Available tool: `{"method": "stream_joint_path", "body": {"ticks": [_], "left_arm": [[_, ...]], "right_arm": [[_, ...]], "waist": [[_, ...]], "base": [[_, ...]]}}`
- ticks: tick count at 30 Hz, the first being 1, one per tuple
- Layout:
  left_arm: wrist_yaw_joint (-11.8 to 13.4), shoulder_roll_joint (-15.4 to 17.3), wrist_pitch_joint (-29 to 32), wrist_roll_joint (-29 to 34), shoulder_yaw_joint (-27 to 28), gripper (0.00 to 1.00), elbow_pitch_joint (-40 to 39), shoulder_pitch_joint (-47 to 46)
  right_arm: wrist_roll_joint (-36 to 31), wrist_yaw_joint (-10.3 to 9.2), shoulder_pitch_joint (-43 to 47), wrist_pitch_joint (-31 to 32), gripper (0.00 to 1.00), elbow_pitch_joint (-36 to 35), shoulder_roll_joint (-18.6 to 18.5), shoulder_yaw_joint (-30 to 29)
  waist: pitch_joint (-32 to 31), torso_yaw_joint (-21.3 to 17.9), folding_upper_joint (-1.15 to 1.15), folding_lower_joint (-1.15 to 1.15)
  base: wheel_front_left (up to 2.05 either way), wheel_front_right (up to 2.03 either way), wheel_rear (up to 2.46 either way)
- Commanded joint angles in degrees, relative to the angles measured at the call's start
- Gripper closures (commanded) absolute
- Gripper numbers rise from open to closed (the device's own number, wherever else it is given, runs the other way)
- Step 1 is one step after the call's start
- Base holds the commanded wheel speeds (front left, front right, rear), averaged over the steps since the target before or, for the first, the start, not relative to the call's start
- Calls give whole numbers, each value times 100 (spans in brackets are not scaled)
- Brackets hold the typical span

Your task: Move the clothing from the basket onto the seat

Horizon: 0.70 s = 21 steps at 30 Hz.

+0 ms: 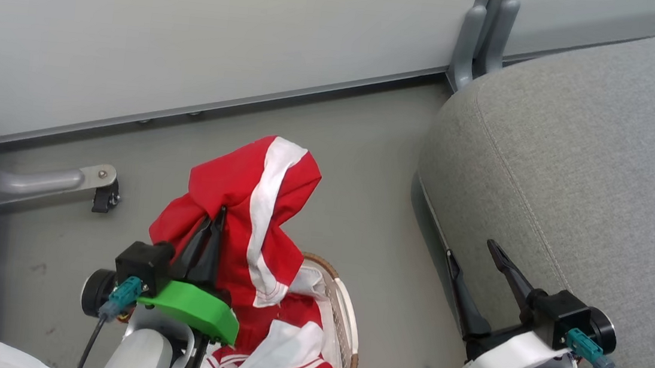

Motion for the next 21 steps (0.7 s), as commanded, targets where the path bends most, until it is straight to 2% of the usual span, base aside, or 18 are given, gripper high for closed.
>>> {"method": "stream_joint_path", "body": {"ticks": [1,8,17,21], "left_arm": [[-16,7,-1,-34,-7,100,-171,60],[-15,7,-2,44,-123,100,-868,-177],[77,8,-1,-129,-347,100,-1285,-553],[129,9,-1,-186,-501,100,-1346,-665]], "right_arm": [[-31,-1,112,-13,0,20,-8,4],[-37,-1,327,-13,0,105,11,37],[-61,-1,486,-13,0,214,39,147],[-41,-1,489,-13,0,248,15,377]], "waist": [[-237,82,0,0],[-435,120,0,0],[-524,216,0,0],[-521,276,0,0]], "base": [[0,0,0],[0,0,0],[0,0,0],[0,0,0]]}}
